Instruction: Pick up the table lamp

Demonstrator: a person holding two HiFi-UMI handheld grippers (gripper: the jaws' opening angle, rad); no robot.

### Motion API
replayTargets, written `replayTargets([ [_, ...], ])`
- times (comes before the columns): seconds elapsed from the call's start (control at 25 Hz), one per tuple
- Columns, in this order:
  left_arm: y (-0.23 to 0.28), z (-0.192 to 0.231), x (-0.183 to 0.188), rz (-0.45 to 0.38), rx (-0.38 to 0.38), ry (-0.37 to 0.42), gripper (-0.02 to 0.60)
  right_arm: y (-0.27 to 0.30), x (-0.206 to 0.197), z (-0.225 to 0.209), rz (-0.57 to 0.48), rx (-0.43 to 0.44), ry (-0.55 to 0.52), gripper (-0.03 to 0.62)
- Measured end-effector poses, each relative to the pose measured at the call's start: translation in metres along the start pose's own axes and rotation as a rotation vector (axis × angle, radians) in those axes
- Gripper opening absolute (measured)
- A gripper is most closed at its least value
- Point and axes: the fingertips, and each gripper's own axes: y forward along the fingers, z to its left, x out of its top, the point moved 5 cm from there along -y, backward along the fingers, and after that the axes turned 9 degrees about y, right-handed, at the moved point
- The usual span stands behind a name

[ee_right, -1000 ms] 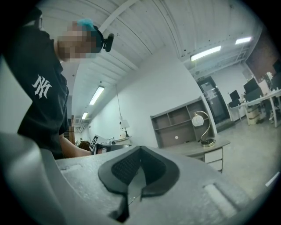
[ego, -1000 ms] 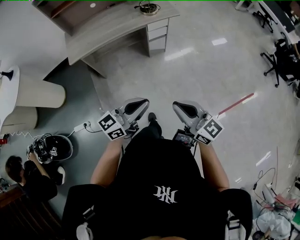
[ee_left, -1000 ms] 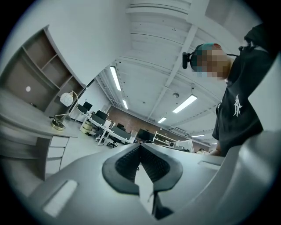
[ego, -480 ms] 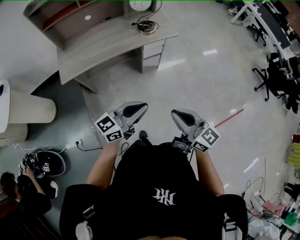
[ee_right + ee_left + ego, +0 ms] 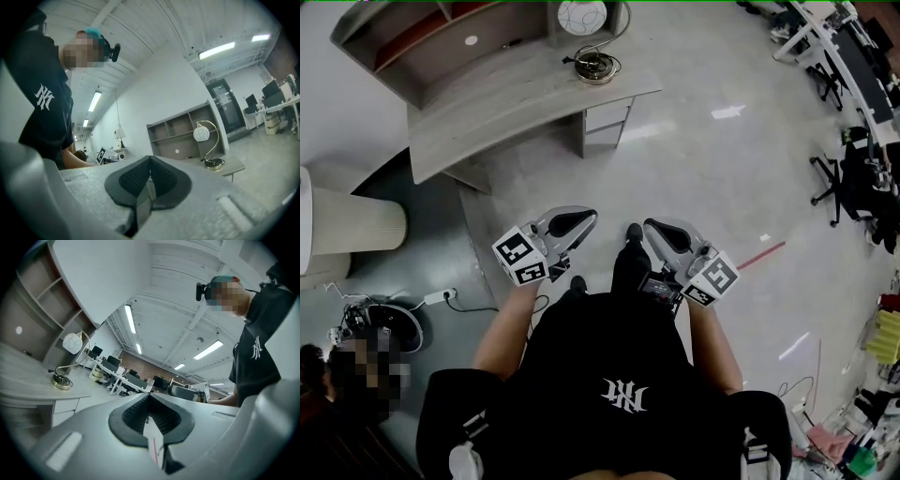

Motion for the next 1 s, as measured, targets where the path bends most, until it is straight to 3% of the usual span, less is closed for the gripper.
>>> replayTargets([
  [0.52, 0.131, 0.092, 0.036, 0.003, 0.254, 0.087, 0.000, 0.016, 0.108, -0.181, 0.004, 0.173, -0.024, 0.009],
  [0.84, 0.182, 0.133, 0.048, 0.002, 0.408, 0.124, 0.003, 0.022, 0.140, -0.262, 0.013, 0.246, -0.007, 0.026],
  [1.0, 0.194, 0.153, 0.046, 0.012, 0.442, 0.095, 0.014, 0.033, 0.149, -0.289, 0.019, 0.256, 0.006, 0.034],
])
